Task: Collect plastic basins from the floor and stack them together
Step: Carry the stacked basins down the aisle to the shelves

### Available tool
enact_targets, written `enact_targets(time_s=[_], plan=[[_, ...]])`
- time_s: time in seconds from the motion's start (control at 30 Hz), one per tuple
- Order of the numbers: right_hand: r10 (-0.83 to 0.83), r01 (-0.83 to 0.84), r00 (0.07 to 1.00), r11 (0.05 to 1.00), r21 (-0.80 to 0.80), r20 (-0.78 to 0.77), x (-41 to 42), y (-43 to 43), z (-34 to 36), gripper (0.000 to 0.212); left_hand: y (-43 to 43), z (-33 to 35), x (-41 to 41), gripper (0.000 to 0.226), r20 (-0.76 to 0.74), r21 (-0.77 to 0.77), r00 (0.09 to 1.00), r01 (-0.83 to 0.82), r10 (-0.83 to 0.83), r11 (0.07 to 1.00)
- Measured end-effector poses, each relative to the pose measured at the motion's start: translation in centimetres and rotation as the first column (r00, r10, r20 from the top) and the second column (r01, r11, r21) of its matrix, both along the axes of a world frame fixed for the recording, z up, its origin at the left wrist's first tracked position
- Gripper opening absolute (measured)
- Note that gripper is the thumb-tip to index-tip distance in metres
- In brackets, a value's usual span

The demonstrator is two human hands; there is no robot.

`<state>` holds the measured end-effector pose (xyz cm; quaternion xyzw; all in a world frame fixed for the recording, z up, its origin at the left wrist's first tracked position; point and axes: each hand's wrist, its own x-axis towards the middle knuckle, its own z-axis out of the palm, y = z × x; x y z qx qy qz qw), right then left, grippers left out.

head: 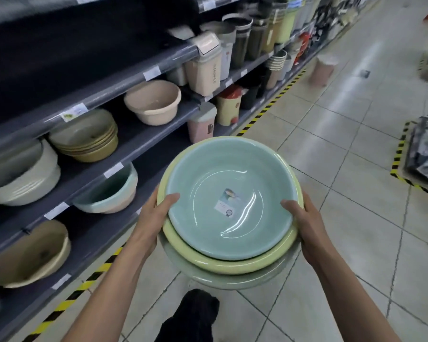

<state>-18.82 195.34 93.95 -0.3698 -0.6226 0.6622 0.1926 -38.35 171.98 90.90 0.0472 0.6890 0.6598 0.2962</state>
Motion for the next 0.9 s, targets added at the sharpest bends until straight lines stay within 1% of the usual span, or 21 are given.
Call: enact_targets(time_s=[0.07, 0.17, 0.37, 0.57, 0.67, 0.73, 0.8, 0.9], plan=[[0.051, -0.051, 0.999, 0.999, -0.004, 0.005, -4.1, 2.7, -0.8, 0.041, 2.1, -0.9, -3.3, 0.037, 0.024, -0.008, 0.999, -0.045, 0.045, 0.999], [0.086, -0.086, 0.996, 0.996, -0.031, 0.014, -10.6, 7.0, -2.5, 0.041, 5.7, -2.3, -8.5, 0.036, 0.042, -0.011, 0.994, -0.105, 0.105, 0.994], [0.191, -0.185, 0.979, 0.979, -0.083, 0.075, -23.3, 15.7, -4.3, 0.042, 12.8, -3.4, -18.5, 0.031, 0.082, -0.058, 0.973, -0.209, 0.214, 0.976], [0.293, -0.278, 0.950, 0.951, -0.137, 0.106, -33.4, 23.5, -5.5, 0.044, 19.0, -3.6, -25.1, 0.031, 0.102, -0.076, 0.936, -0.329, 0.336, 0.941], [0.377, -0.360, 0.919, 0.921, -0.147, 0.113, -39.1, 27.3, -6.1, 0.041, 22.0, -4.5, -28.4, 0.032, 0.130, -0.087, 0.904, -0.399, 0.408, 0.913], [0.454, -0.436, 0.884, 0.887, -0.150, 0.114, -43.4, 29.9, -6.7, 0.041, 23.9, -5.6, -30.5, 0.037, 0.154, -0.088, 0.869, -0.463, 0.471, 0.882], [0.531, -0.513, 0.840, 0.844, -0.157, 0.112, -47.9, 32.4, -7.6, 0.041, 26.0, -6.8, -32.6, 0.041, 0.172, -0.080, 0.815, -0.548, 0.553, 0.833], [0.647, -0.626, 0.756, 0.760, -0.177, 0.100, -54.2, 36.2, -9.5, 0.043, 29.0, -8.5, -35.0, 0.042, 0.173, -0.083, 0.732, -0.656, 0.659, 0.750]])
